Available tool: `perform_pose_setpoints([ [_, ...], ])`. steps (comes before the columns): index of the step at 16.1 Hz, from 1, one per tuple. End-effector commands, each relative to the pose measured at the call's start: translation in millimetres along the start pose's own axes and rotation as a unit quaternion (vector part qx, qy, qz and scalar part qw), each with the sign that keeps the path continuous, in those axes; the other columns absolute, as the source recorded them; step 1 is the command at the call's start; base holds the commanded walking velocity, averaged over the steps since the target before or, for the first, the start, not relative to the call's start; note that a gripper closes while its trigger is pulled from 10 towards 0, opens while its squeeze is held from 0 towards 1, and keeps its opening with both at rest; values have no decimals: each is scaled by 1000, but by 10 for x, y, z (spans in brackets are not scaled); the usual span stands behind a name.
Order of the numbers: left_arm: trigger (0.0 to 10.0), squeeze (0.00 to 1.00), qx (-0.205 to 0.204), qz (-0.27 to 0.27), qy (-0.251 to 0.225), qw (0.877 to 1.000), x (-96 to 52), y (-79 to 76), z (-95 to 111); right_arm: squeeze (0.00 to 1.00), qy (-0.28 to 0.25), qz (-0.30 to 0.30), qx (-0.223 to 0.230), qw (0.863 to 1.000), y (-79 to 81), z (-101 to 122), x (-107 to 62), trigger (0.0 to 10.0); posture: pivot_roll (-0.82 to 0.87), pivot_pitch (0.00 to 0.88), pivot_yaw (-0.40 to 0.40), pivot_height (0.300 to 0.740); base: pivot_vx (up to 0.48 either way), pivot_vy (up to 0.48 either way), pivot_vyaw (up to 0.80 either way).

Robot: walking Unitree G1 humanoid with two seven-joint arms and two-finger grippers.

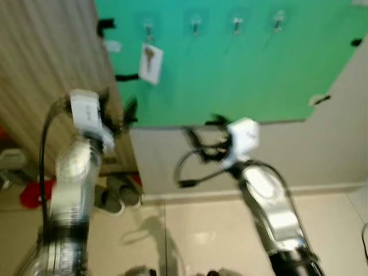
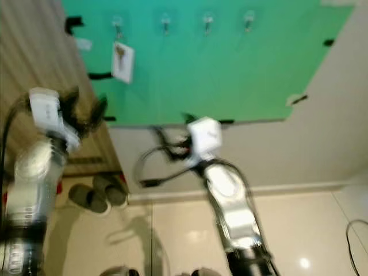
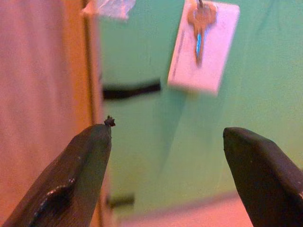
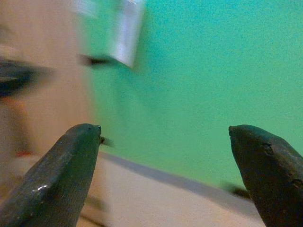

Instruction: Hang keys on a hook

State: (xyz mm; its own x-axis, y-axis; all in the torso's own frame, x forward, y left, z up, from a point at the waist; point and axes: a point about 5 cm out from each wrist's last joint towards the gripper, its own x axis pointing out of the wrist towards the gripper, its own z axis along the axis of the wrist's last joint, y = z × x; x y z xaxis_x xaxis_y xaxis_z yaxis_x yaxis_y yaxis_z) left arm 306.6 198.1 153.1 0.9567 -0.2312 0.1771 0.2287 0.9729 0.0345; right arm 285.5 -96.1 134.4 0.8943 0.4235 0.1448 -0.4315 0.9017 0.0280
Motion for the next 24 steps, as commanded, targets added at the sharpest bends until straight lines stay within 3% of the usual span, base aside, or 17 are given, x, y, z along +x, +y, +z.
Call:
perform_pose_setpoints([
  [1, 10000, 0, 26, 13, -7, 1000, -47, -79, 74, 0, 13, -84, 4, 996, -173, -92, -89, 10000, -41, 34, 0, 740, 0, 0, 0],
  [2, 10000, 0, 41, 27, 16, 999, -194, -110, -59, 0, 41, -149, 15, 988, -298, -219, -213, 10000, -44, 38, 0, 740, 0, 0, 0],
  [4, 10000, 0, 54, 50, 54, 996, -396, -150, -214, 0, 67, -213, 10, 975, -432, -327, -381, 10000, -55, 43, -4, 740, 0, 0, 0],
  [5, 10000, 0, 56, 67, 69, 994, -541, -143, -279, 0, 68, -234, -24, 970, -478, -338, -490, 10000, -62, 43, -6, 740, 0, 0, 0],
  [6, 10000, 0, 60, 69, 70, 993, -594, -149, -286, 0, 67, -238, -37, 968, -483, -338, -524, 10000, -65, 42, -7, 740, 0, 0, 0],
  [7, 10000, 0, 42, 75, 64, 994, -700, -147, -302, 0, 78, -252, -65, 962, -499, -392, -635, 10000, -79, 44, -13, 740, 322, -352, 0],
  [11, 10000, 0, 27, 70, 80, 994, -556, -208, -379, 0, 79, -220, -63, 970, -495, -396, -512, 10000, -113, 44, -7, 740, 317, -357, -375],
  [15, 10000, 0, 9, 79, 100, 992, -476, -218, -469, 0, 92, -225, -43, 969, -516, -470, -518, 10000, -119, 44, -13, 740, 308, -364, -733],
  [18, 10000, 0, 18, 85, 117, 989, -443, -231, -537, 0, 100, -216, -41, 970, -519, -511, -519, 10000, -110, 41, -21, 740, 81, -136, -731],
  [20, 10000, 0, 12, 51, 123, 991, -440, -326, -607, 0, 105, -223, -44, 968, -584, -547, -551, 10000, -92, 29, -17, 740, 0, 0, -731],
  [22, 10000, 0, -21, 48, 115, 992, -409, -382, -638, 0, 99, -243, -50, 964, -711, -527, -592, 10000, -86, 28, -6, 740, 0, 0, -734],
  [24, 10000, 0, -31, 34, 112, 993, -378, -433, -649, 0, 96, -258, -51, 960, -729, -509, -627, 10000, -101, 54, -3, 740, 0, 0, -731],
])
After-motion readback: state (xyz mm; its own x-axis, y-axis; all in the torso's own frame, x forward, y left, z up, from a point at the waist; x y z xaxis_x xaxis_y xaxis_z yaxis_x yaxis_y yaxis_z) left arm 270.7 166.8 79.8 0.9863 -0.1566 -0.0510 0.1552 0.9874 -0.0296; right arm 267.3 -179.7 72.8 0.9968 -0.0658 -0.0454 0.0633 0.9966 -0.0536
